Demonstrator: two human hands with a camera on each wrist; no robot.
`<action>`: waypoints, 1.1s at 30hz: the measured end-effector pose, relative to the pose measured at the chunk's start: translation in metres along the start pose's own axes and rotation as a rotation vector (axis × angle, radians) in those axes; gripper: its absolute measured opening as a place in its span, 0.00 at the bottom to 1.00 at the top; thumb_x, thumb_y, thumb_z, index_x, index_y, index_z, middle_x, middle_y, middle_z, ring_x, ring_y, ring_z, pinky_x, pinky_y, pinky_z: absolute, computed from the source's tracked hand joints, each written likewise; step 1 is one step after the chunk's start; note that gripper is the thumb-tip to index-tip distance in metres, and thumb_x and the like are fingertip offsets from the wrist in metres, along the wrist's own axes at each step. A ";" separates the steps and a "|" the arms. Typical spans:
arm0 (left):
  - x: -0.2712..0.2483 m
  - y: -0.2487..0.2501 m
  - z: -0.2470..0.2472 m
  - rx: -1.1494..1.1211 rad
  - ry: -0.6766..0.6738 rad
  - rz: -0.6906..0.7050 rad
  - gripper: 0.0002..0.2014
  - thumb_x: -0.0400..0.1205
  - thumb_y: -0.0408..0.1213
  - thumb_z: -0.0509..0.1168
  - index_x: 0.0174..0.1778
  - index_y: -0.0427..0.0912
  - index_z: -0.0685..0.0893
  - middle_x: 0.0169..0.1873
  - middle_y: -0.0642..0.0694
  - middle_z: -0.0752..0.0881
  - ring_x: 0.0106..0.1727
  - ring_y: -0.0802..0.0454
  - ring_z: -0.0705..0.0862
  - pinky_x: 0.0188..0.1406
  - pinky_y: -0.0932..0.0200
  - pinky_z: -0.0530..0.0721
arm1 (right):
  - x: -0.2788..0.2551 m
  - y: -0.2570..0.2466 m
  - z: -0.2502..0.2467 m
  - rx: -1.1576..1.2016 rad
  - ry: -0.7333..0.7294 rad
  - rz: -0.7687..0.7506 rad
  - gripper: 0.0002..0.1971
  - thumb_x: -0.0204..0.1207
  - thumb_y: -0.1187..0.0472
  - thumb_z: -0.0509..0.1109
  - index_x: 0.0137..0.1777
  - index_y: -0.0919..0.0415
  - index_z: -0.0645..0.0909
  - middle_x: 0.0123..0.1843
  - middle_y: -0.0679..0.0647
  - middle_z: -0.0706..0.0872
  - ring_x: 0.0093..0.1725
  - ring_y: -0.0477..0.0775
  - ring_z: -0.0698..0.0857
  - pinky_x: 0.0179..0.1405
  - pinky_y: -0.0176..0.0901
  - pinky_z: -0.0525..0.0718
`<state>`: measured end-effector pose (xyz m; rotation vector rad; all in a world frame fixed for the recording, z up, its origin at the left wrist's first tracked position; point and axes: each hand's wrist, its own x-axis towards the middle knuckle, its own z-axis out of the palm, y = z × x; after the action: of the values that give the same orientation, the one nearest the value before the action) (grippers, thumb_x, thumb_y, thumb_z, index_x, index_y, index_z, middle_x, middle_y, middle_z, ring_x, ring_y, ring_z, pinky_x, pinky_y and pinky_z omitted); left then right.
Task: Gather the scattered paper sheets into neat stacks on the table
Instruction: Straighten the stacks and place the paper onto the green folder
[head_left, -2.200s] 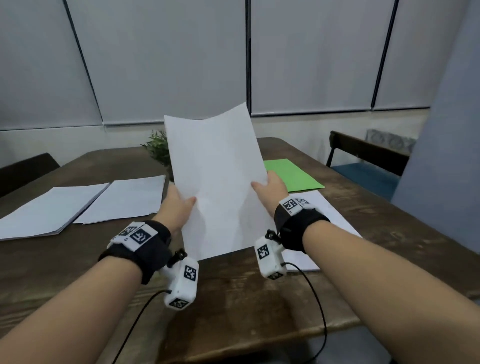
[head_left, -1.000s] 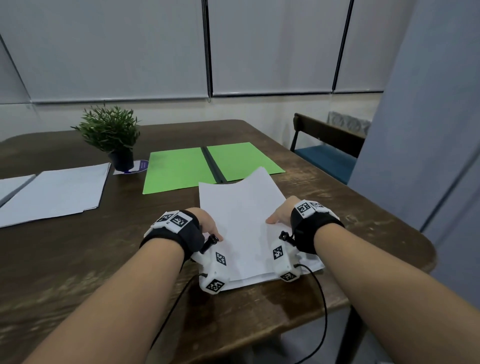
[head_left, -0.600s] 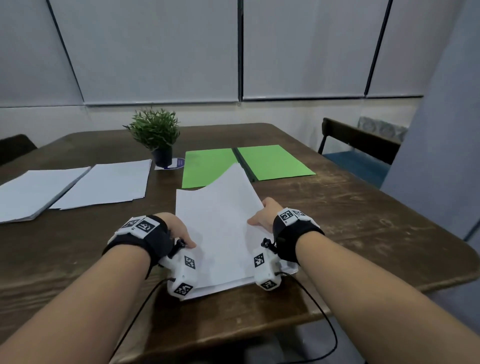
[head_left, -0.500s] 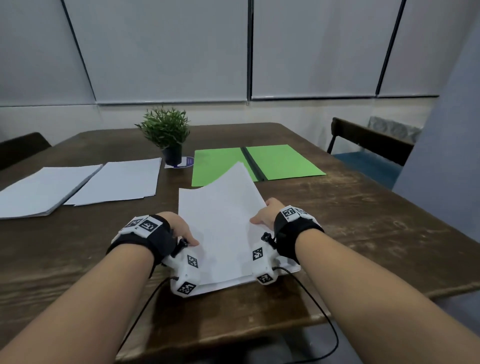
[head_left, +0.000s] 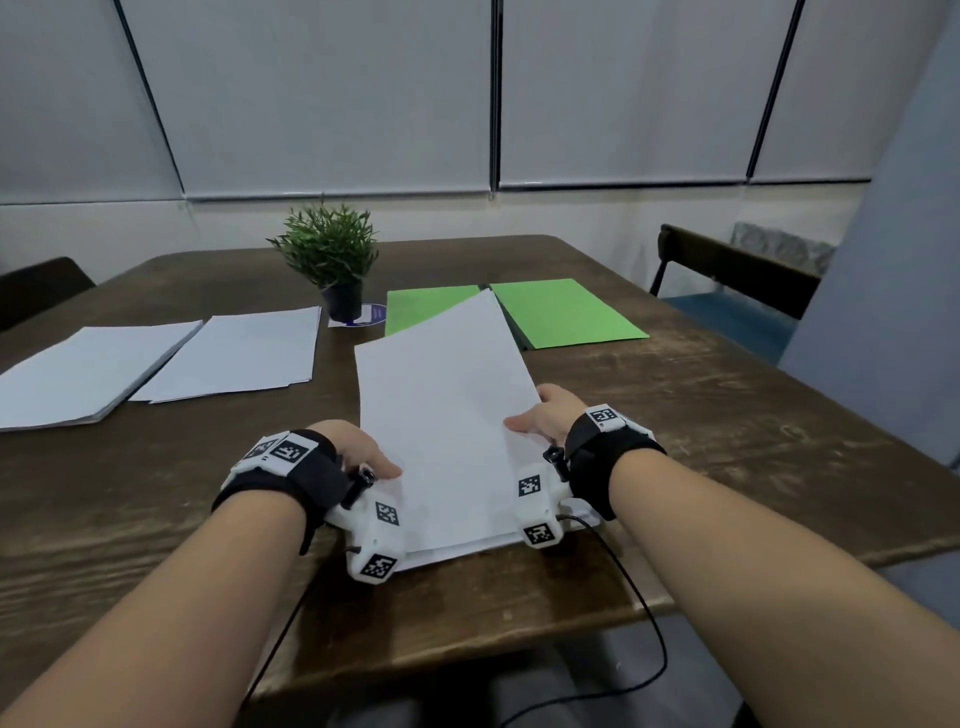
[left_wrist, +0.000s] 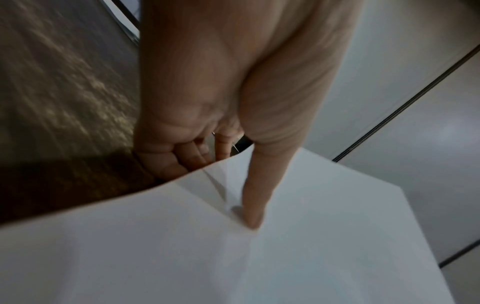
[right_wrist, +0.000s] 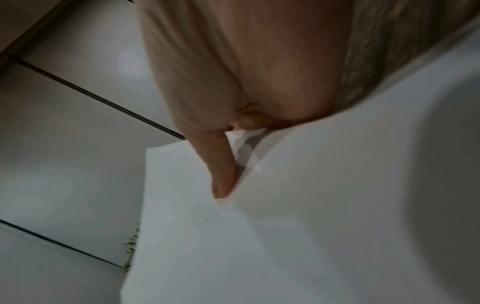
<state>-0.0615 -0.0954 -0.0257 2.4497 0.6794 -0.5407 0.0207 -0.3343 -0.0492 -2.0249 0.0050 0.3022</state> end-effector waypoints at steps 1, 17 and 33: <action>0.002 -0.004 0.001 -0.133 -0.034 -0.007 0.20 0.74 0.43 0.76 0.51 0.32 0.82 0.36 0.40 0.78 0.33 0.46 0.76 0.36 0.57 0.74 | -0.006 0.001 -0.002 0.092 0.000 -0.033 0.19 0.68 0.68 0.79 0.58 0.61 0.78 0.56 0.59 0.88 0.50 0.58 0.88 0.57 0.55 0.86; -0.067 0.025 -0.037 -1.083 0.660 0.805 0.21 0.79 0.43 0.71 0.66 0.51 0.72 0.60 0.50 0.85 0.60 0.52 0.85 0.66 0.46 0.81 | -0.058 -0.084 0.002 0.541 -0.076 -0.512 0.30 0.62 0.69 0.73 0.67 0.62 0.73 0.62 0.64 0.85 0.57 0.61 0.86 0.62 0.57 0.83; -0.093 0.045 -0.102 -0.708 0.968 0.980 0.43 0.81 0.45 0.68 0.82 0.62 0.45 0.82 0.47 0.47 0.80 0.66 0.49 0.76 0.65 0.49 | -0.077 -0.177 -0.045 0.087 0.215 -0.941 0.49 0.72 0.62 0.76 0.82 0.34 0.48 0.75 0.42 0.61 0.76 0.49 0.67 0.75 0.33 0.60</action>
<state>-0.0867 -0.1008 0.1167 1.8767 -0.0996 1.1135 -0.0204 -0.3027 0.1421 -1.7486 -0.7590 -0.4994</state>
